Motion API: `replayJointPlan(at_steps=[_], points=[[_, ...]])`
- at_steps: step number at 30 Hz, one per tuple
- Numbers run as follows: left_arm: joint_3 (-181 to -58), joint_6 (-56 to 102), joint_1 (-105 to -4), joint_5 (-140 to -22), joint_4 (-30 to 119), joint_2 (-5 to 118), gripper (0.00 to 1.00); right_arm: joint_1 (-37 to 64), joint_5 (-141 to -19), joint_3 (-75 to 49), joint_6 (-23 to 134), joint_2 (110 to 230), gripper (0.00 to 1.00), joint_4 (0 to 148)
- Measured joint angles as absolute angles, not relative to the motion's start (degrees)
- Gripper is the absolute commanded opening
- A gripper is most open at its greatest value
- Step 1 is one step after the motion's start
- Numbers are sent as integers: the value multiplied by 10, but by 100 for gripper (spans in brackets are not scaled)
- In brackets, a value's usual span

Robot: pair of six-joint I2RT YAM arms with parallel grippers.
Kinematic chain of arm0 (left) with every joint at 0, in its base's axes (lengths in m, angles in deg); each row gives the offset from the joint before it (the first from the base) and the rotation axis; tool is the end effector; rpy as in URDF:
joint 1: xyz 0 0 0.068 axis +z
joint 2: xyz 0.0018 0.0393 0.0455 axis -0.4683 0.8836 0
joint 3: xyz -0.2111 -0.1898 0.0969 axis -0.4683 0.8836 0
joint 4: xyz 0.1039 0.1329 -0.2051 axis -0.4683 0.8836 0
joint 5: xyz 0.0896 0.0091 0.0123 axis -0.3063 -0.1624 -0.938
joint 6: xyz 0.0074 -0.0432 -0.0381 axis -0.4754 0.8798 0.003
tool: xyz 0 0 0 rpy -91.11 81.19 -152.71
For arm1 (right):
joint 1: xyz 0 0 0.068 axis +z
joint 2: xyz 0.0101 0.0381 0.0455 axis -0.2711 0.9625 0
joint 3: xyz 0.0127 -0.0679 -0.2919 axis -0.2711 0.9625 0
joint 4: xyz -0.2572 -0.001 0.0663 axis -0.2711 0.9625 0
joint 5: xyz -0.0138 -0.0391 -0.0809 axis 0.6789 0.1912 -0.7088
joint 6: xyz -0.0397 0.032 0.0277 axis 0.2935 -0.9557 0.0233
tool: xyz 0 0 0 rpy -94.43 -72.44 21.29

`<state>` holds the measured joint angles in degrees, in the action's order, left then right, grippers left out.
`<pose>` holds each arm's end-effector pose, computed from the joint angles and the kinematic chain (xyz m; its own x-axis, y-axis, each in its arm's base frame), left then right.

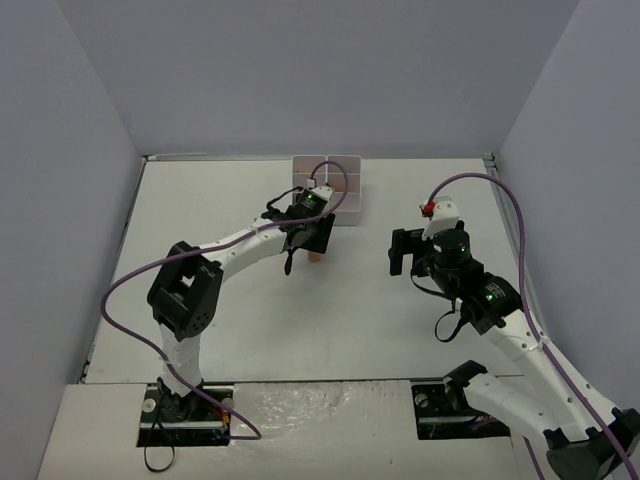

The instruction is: Organize the makeup

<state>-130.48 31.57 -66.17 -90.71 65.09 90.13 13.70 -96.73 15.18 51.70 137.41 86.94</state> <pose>0.3534 -0.2776 0.2503 -0.7304 0.1383 -0.6688 0.3793 0.8965 -0.2289 0.1676 0.0874 0.3587 -0.2833 0.0501 -0.9577 -0.3126 0.9393 0.1416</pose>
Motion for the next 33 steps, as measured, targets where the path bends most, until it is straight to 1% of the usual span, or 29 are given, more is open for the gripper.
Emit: replayJointPlan(at_steps=[7,16,18,20,23,28,29,33], points=[[-1318,317,-662,-911,654,902,38,137,-967,154,517,1374,100,869],[-1320,317,-662,-915,659,918,38,137,-967,154,517,1374,100,869],[-1323,318,-662,-915,660,924,37,137,-967,155,517,1374,100,870],[-1327,318,-662,-915,660,925,32,137,-967,155,517,1374,100,870],[-1330,319,-662,-915,661,926,20,137,-967,157,517,1374,100,869],[-1333,321,-662,-914,666,926,3,137,-967,162,517,1374,100,869],[-1335,322,-662,-915,669,926,1,137,-967,162,517,1374,100,870],[-1355,323,-662,-917,693,925,0,137,-967,162,517,1374,100,870]])
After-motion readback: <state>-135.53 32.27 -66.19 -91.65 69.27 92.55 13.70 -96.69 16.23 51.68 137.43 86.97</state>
